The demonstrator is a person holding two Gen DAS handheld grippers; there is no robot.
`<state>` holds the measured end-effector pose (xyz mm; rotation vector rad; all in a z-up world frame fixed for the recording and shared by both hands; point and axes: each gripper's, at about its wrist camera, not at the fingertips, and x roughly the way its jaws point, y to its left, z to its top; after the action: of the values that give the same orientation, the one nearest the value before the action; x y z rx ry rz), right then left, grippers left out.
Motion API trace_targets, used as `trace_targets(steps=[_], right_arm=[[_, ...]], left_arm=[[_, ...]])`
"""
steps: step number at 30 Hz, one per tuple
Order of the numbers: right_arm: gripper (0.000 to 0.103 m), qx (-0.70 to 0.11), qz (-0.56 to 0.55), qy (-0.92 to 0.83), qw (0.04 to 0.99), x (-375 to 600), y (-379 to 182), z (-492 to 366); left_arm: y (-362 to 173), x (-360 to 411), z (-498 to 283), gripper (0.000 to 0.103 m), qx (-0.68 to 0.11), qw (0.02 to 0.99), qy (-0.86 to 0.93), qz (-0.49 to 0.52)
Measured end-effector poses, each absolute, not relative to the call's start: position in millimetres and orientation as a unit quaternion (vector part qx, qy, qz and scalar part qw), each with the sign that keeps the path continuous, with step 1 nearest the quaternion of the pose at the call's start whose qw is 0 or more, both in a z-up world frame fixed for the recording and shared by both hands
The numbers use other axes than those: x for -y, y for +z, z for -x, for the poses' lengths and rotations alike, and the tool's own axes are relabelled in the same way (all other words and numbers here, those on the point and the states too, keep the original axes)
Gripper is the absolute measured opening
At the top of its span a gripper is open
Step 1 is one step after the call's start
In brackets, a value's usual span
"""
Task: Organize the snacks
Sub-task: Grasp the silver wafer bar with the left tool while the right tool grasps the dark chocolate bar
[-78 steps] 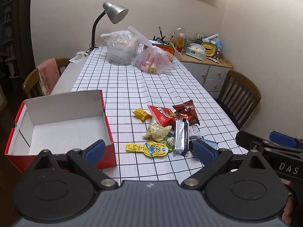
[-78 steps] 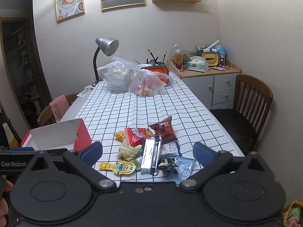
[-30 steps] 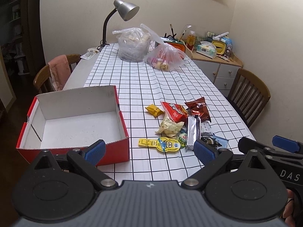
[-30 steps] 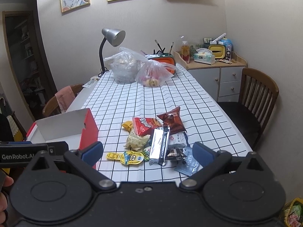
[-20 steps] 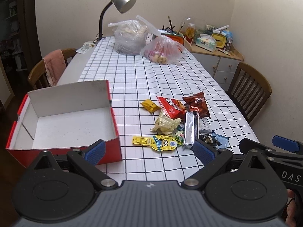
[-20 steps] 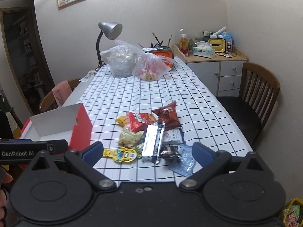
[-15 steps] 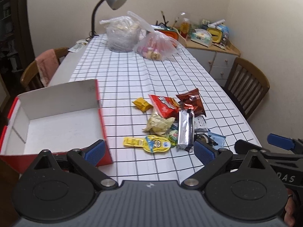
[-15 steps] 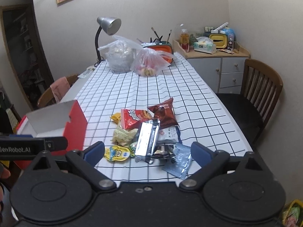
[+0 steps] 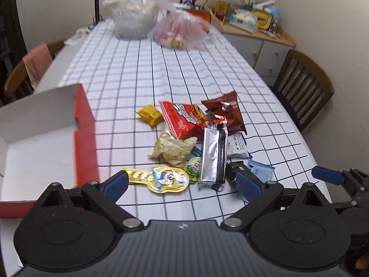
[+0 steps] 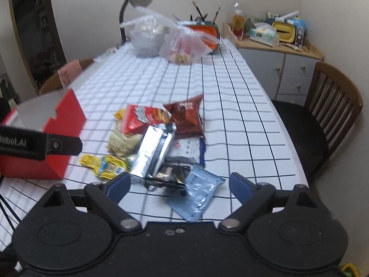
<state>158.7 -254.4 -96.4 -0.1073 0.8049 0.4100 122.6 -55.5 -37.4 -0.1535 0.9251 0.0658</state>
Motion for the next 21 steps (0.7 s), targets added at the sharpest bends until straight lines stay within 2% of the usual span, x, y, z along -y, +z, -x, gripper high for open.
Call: trace_targets(steps=[8, 10, 13, 21], right_arm=[[0.088, -0.421, 0.067, 0.220, 0.877, 246, -120, -184], [0.087, -0.431, 0.065, 0.224, 0.872, 244, -125, -189], [0.084, -0.444, 0.061, 0.233, 0.863, 243, -130, -197], [0.084, -0.471, 0.057, 0.207, 0.855, 265, -145, -217]], left_arm=[[-60, 73, -169, 0.099, -0.476, 0.877, 0.037, 0.058], [-64, 75, -180, 0.095, -0.484, 0.872, 0.031, 0.058], [-71, 80, -198, 0.095, -0.497, 0.866, 0.026, 0.055], [-95, 93, -233, 0.095, -0.530, 0.846, 0.013, 0.054]])
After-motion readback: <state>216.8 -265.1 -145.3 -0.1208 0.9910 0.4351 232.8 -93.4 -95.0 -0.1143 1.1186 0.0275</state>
